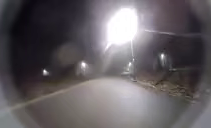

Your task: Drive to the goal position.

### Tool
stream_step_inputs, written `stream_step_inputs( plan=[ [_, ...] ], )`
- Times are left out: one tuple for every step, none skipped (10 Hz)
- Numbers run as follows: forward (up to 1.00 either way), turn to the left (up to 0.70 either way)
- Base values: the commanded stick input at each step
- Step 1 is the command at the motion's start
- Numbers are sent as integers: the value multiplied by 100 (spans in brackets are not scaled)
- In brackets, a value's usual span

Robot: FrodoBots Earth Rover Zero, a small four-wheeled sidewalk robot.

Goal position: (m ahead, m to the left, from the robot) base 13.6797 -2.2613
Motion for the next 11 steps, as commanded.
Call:
stream_step_inputs(
  plan=[
    [100, 0],
    [100, 0],
    [100, 0],
    [100, 0],
    [100, 0],
    [100, 0],
    [100, 0],
    [100, 0],
    [100, 0],
    [100, 0],
    [100, 0]
  ],
)
